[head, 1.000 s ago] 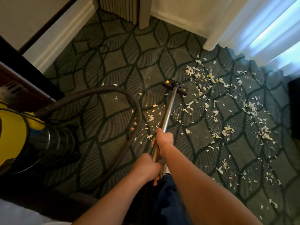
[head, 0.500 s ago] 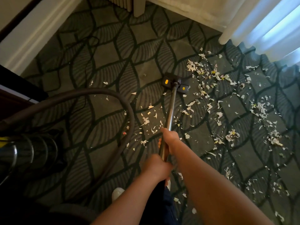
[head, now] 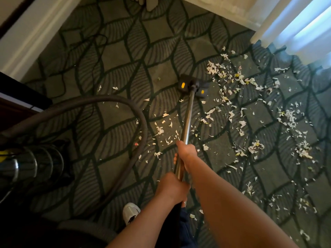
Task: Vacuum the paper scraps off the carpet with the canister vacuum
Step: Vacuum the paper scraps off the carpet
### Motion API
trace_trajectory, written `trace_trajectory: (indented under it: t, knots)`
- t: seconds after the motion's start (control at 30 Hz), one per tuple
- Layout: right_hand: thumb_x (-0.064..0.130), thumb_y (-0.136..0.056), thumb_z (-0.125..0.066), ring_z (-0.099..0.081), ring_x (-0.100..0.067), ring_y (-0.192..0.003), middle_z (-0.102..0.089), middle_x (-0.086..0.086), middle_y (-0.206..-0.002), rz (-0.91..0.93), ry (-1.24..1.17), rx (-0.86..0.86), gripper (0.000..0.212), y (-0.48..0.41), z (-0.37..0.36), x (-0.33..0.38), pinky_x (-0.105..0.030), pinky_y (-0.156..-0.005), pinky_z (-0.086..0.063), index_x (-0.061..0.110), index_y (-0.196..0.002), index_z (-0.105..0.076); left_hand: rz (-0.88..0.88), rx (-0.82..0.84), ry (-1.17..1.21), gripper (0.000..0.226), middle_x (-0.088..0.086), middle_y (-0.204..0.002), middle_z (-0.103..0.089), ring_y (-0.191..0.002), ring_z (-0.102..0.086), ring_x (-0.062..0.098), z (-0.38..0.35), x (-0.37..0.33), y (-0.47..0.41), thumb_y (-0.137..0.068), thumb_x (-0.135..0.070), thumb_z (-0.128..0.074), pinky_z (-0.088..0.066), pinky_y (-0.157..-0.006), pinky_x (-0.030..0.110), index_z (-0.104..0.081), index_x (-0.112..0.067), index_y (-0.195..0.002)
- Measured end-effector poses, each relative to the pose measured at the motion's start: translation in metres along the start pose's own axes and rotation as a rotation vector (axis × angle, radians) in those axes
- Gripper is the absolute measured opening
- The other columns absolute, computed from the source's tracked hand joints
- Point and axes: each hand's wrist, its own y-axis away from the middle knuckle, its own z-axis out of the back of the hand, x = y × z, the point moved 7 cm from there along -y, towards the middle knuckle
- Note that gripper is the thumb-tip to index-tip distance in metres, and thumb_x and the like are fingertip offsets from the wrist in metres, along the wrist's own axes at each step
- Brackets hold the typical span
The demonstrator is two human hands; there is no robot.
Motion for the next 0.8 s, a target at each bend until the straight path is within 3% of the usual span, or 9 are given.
trace_trajectory:
  t: [0.1, 0.2, 0.47, 0.63, 0.8]
  knots:
    - [0.027, -0.100, -0.051, -0.050, -0.016, -0.047, -0.053, -0.006, -0.064, 0.005, 0.002, -0.006, 0.023, 0.003, -0.001, 0.001, -0.030, -0.046, -0.048, 0.005, -0.097, -0.048, 0.012, 0.008, 0.023, 0.014, 0.004, -0.056, -0.060, -0.040, -0.055, 0.018, 0.002, -0.002, 0.002, -0.085, -0.021, -0.060, -0.048, -0.047, 0.024, -0.065, -0.008, -0.082]
    - [0.026, -0.099, -0.054, -0.050, -0.016, -0.044, -0.054, -0.006, -0.063, 0.053, -0.025, -0.029, 0.025, 0.004, -0.002, 0.002, -0.028, -0.042, -0.045, 0.001, -0.106, -0.050, -0.007, -0.015, 0.039, 0.014, 0.003, -0.055, -0.058, -0.034, -0.052, 0.014, 0.006, -0.002, 0.007, -0.086, -0.022, -0.062, -0.039, -0.037, 0.018, -0.062, -0.010, -0.078]
    - [0.029, -0.099, -0.050, -0.055, -0.018, -0.057, -0.058, -0.008, -0.076, 0.056, 0.108, 0.033, 0.033, 0.003, -0.019, 0.001, -0.037, -0.070, -0.057, 0.001, -0.117, -0.049, 0.010, 0.011, 0.136, 0.014, 0.004, -0.063, -0.062, -0.045, -0.056, 0.017, 0.007, 0.007, 0.007, -0.085, -0.023, -0.062, -0.055, -0.053, 0.033, -0.066, -0.011, -0.092]
    - [0.028, -0.098, -0.051, -0.058, -0.021, -0.065, -0.061, -0.012, -0.085, 0.072, 0.129, 0.018, 0.033, 0.008, -0.021, 0.000, -0.040, -0.074, -0.058, 0.002, -0.117, -0.051, 0.049, 0.049, 0.206, 0.014, 0.005, -0.057, -0.056, -0.039, -0.051, 0.016, 0.009, 0.007, 0.017, -0.087, -0.013, -0.059, -0.047, -0.049, 0.027, -0.063, -0.004, -0.097]
    - [0.029, -0.099, -0.050, -0.056, -0.018, -0.056, -0.059, -0.009, -0.076, 0.081, 0.119, 0.009, 0.029, 0.023, -0.024, -0.010, -0.036, -0.064, -0.056, 0.002, -0.108, -0.051, 0.026, 0.067, 0.194, 0.019, 0.005, -0.056, -0.053, -0.036, -0.049, 0.014, 0.016, 0.017, 0.036, -0.091, -0.014, -0.057, -0.044, -0.045, 0.022, -0.062, 0.000, -0.102]
